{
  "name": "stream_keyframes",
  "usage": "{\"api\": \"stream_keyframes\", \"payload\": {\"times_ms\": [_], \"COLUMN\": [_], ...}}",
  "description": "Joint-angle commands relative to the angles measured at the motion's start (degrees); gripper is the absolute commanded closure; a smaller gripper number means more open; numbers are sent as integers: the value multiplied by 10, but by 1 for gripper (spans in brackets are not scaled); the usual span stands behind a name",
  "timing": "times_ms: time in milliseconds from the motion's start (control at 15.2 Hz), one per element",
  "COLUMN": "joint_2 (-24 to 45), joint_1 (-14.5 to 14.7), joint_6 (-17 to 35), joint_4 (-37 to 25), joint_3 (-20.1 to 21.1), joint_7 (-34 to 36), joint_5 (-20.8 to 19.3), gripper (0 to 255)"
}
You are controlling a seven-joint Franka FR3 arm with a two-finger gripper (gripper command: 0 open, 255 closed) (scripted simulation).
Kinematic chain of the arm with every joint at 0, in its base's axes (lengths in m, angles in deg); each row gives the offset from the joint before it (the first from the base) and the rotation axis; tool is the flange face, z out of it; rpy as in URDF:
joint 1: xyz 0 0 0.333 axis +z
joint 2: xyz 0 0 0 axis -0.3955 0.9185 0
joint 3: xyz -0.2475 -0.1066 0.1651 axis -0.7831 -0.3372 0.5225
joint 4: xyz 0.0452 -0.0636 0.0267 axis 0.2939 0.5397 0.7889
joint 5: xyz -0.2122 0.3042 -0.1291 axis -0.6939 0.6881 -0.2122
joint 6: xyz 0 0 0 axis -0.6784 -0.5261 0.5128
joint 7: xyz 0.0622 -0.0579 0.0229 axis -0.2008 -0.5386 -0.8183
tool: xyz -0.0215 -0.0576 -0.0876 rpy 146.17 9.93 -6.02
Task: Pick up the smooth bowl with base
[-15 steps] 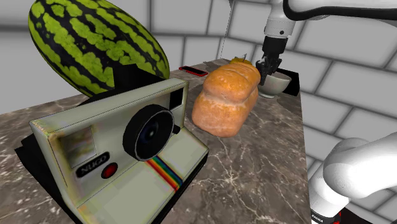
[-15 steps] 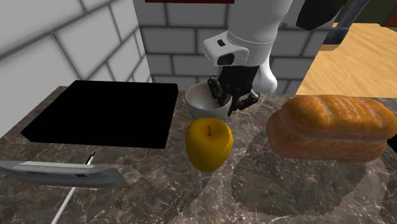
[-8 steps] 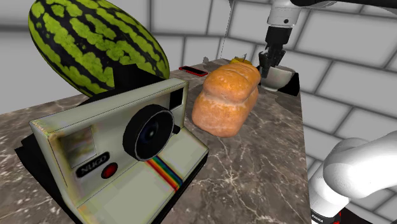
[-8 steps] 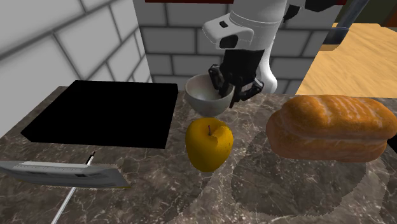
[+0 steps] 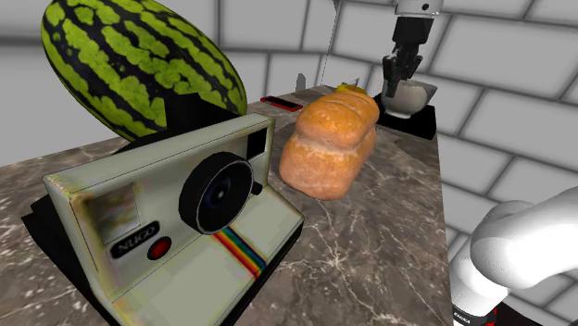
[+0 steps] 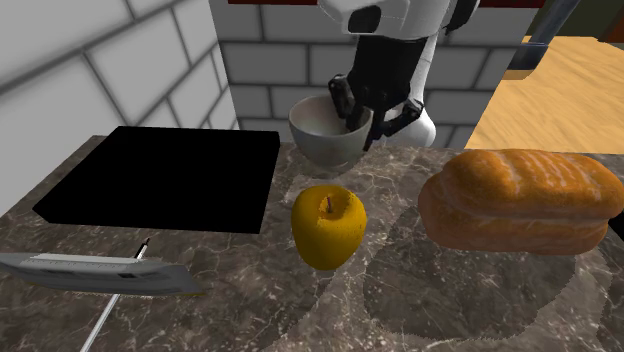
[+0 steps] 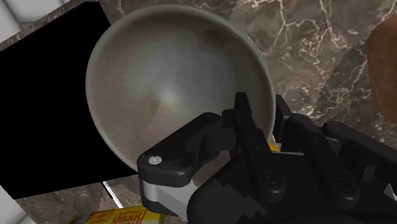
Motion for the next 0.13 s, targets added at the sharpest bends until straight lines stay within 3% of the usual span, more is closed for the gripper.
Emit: {"api": "stream_keyframes", "payload": {"times_ms": [0,66], "joint_2": [3,3], "joint_1": [0,0], "joint_6": [-8,-8], "joint_4": [-11,-11], "joint_3": [0,0], "joint_7": [-1,-1], "joint_5": [0,0], "gripper": [255,255]}}
